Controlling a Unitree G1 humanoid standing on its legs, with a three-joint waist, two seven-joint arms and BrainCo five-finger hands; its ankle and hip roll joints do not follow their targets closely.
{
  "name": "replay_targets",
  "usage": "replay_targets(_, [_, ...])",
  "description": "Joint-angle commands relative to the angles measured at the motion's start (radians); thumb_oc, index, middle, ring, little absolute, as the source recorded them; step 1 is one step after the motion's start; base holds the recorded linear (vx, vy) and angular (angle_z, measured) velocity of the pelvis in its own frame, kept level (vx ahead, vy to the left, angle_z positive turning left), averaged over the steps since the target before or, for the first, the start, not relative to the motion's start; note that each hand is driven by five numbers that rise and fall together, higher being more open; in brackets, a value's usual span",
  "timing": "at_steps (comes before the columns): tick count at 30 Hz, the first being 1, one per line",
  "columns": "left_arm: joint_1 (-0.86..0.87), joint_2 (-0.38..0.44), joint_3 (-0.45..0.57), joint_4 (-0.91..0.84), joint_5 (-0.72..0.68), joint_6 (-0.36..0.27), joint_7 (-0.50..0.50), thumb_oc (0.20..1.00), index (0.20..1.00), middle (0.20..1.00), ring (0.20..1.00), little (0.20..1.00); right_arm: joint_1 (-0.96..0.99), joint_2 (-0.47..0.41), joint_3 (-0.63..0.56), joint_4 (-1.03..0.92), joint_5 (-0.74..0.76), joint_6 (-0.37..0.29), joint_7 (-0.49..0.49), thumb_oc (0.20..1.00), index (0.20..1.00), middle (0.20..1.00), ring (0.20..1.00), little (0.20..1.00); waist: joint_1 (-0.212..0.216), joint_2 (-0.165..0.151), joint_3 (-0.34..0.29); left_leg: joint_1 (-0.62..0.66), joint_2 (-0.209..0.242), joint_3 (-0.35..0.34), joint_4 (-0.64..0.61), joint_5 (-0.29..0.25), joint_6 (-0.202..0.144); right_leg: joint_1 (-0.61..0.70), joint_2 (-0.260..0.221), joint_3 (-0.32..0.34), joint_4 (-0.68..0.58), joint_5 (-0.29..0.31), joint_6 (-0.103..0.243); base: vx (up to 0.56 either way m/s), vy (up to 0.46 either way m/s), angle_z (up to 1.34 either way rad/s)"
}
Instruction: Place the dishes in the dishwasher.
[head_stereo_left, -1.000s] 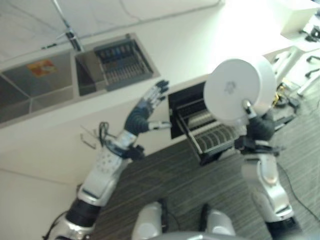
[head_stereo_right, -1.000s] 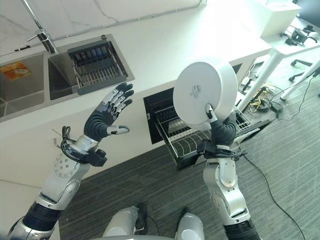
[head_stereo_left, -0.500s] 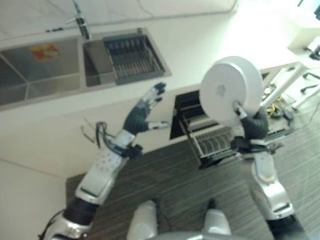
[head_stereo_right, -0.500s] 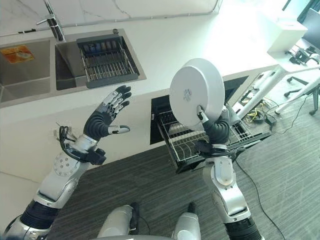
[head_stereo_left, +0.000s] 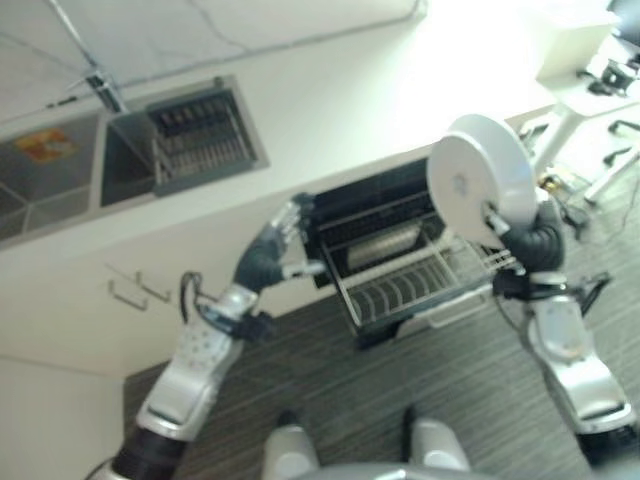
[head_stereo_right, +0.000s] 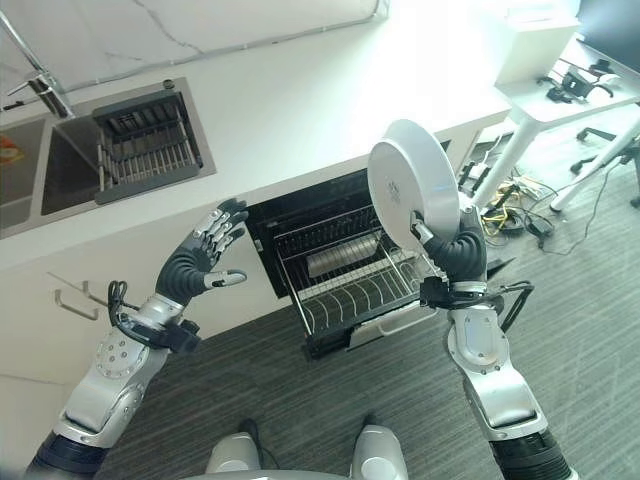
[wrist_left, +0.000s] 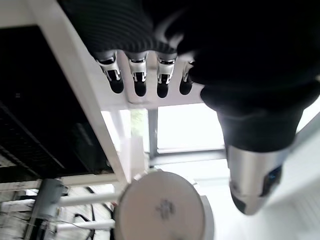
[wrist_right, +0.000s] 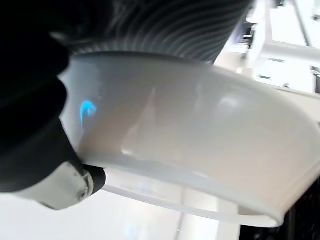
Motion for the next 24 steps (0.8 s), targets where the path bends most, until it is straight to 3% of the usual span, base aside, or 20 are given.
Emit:
replay_targets(1, [0.036,0.031,0.018,0.010,-0.079,0.010,0.022,1.000,1.000,1.000,1.000,1.000,-0.063,-0.030,-0.053,-0.042,-0.174,-0.047,-0.029,0.200,0.200,0.200,0.200,0.200,0.033,-0.033,-0.062,-0.038,0.040,-0.014,0.047,-0.050,0.013,0.042,-0.109,-0.016,-0.036,-0.016,0.097,0.03,-0.037,0.22])
replay_targets(5, [0.117,0.025,0.016,0.216,-0.045,0.011,0.016,1.000,1.000,1.000,1.000,1.000,-0.102,-0.168,-0.043,0.066,-0.359,-0.005,-0.010,0.200,0.200,0.200,0.200,0.200,0.067,-0.046,-0.076,-0.038,0.030,-0.030,0.047,-0.055,0.013,0.058,-0.124,-0.040,-0.036,-0.016,0.107,0.04,-0.016,0.23])
replay_targets(11, [0.113,-0.021,-0.012,0.535,0.073,-0.067,-0.005,1.000,1.000,1.000,1.000,1.000,-0.173,-0.203,0.072,0.253,-0.455,-0.002,0.043,0.200,0.200,0.200,0.200,0.200,0.096,-0.058,-0.086,-0.031,0.026,-0.037,0.047,-0.061,0.015,0.077,-0.136,-0.057,-0.036,-0.017,0.116,0.04,0.019,0.11])
replay_targets(18, [0.115,-0.059,0.002,0.715,0.146,-0.077,-0.011,1.000,1.000,1.000,1.000,1.000,-0.199,-0.180,0.158,0.462,-0.545,-0.020,0.027,0.200,0.200,0.200,0.200,0.200,0.127,-0.070,-0.086,-0.035,0.020,-0.052,0.047,-0.061,0.018,0.093,-0.140,-0.073,-0.036,-0.018,0.123,0.02,-0.003,0.09])
replay_targets(24, [0.122,-0.052,0.004,0.746,0.180,-0.085,-0.018,1.000,1.000,1.000,1.000,1.000,-0.247,-0.112,0.259,0.679,-0.591,-0.019,-0.014,0.200,0.200,0.200,0.200,0.200,0.166,-0.069,-0.088,-0.036,0.011,-0.074,0.047,-0.062,0.022,0.111,-0.141,-0.096,-0.036,-0.023,0.122,0.03,-0.023,0.08])
